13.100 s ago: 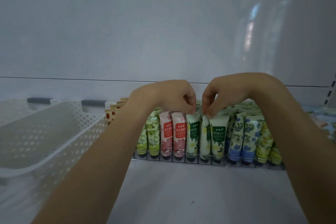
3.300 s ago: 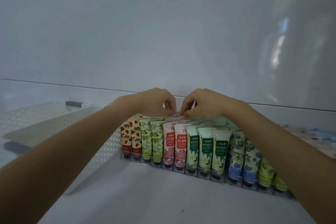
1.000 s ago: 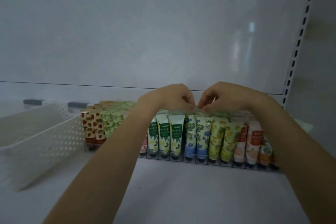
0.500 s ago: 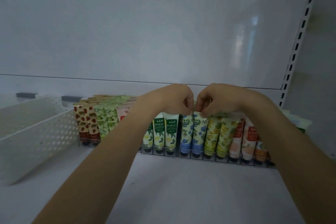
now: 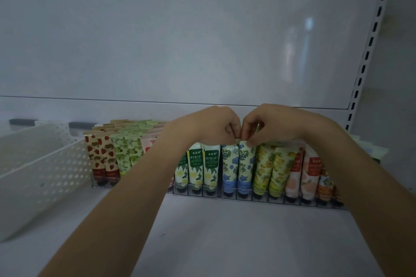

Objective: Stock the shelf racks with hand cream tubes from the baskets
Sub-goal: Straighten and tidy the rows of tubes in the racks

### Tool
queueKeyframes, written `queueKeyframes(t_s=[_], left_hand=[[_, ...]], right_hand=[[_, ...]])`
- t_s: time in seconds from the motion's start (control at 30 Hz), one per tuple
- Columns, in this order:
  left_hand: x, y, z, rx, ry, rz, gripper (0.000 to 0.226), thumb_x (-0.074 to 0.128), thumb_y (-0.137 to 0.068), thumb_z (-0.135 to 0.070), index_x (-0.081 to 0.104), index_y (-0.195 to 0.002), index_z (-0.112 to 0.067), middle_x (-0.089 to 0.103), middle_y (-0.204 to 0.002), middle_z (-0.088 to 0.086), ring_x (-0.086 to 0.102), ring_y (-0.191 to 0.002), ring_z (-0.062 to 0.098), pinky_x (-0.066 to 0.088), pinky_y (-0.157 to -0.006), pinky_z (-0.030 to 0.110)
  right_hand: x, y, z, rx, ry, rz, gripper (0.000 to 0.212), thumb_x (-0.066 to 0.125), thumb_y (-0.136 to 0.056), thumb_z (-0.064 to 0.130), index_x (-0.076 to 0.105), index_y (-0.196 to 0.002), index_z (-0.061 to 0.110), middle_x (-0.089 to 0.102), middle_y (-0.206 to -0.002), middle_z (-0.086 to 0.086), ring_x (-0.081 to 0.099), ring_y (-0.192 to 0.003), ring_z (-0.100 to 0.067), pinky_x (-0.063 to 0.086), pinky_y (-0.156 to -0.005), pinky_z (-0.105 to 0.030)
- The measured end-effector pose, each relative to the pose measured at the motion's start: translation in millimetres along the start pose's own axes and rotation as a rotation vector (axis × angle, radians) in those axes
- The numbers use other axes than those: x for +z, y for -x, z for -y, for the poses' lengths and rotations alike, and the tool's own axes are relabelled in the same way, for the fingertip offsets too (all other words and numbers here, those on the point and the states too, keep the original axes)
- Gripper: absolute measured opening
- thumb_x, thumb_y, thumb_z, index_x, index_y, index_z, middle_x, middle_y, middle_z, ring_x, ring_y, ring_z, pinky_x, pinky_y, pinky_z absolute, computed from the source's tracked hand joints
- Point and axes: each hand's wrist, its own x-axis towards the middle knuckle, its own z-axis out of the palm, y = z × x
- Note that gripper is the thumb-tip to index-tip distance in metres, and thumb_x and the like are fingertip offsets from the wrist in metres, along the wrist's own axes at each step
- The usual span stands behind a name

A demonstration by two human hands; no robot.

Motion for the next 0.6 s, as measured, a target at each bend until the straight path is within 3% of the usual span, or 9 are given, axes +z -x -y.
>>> queueKeyframes(t_s=[0.1, 0.2, 0.3, 0.47, 0.6], left_hand=[[0.1, -1.1, 0.4, 0.014, -0.017, -0.022, 0.016, 0.057, -0.088, -0.016, 0.067, -0.1, -0.016, 0.061, -0.086, -0.008, 0.046, -0.057, -0.005, 0.033, -0.051, -0.002], [-1.9, -2.4, 2.9, 0.006, -0.025, -0.066, 0.019, 0.053, -0.09, -0.016, 0.067, -0.102, -0.019, 0.06, -0.088, -0.009, 0.045, -0.058, -0.006, 0.035, -0.052, 0.002], [-3.8, -3.1, 9.7, 0.0, -0.05, -0.152, 0.022, 0.049, -0.09, -0.011, 0.066, -0.103, -0.019, 0.06, -0.092, -0.009, 0.042, -0.058, -0.007, 0.034, -0.053, 0.0], [0.7, -6.7, 21.1, 0.0, -0.058, -0.211, 0.022, 0.05, -0.09, -0.01, 0.068, -0.102, -0.016, 0.065, -0.103, -0.004, 0.041, -0.057, -0.008, 0.034, -0.056, -0.001], [5.6, -10.8, 23.2, -0.002, -0.042, -0.147, 0.021, 0.053, -0.089, -0.011, 0.069, -0.1, -0.015, 0.061, -0.09, -0.007, 0.043, -0.059, -0.007, 0.035, -0.055, -0.001]], right_hand=[[-2.3, 1.3, -1.9, -0.02, -0.075, -0.006, 0.014, 0.071, -0.078, 0.02, 0.064, -0.075, 0.032, 0.065, -0.079, 0.013, 0.053, -0.057, 0.007, 0.041, -0.056, -0.011], [-7.3, 2.0, -6.8, -0.021, -0.126, -0.14, 0.015, 0.066, -0.082, 0.021, 0.063, -0.076, 0.035, 0.063, -0.081, 0.018, 0.053, -0.059, 0.015, 0.038, -0.055, -0.008], [-6.0, -1.3, -11.4, 0.015, -0.068, -0.255, 0.015, 0.064, -0.084, 0.022, 0.062, -0.077, 0.035, 0.059, -0.08, 0.022, 0.052, -0.063, 0.012, 0.034, -0.055, -0.007], [4.8, -6.6, -16.2, 0.062, -0.062, -0.258, 0.007, 0.063, -0.085, 0.024, 0.066, -0.083, 0.029, 0.057, -0.077, 0.022, 0.05, -0.067, 0.008, 0.034, -0.047, 0.0], [7.8, -9.9, -14.0, 0.058, -0.119, -0.226, 0.006, 0.066, -0.083, 0.025, 0.069, -0.08, 0.029, 0.06, -0.075, 0.021, 0.053, -0.066, 0.007, 0.035, -0.052, -0.005]])
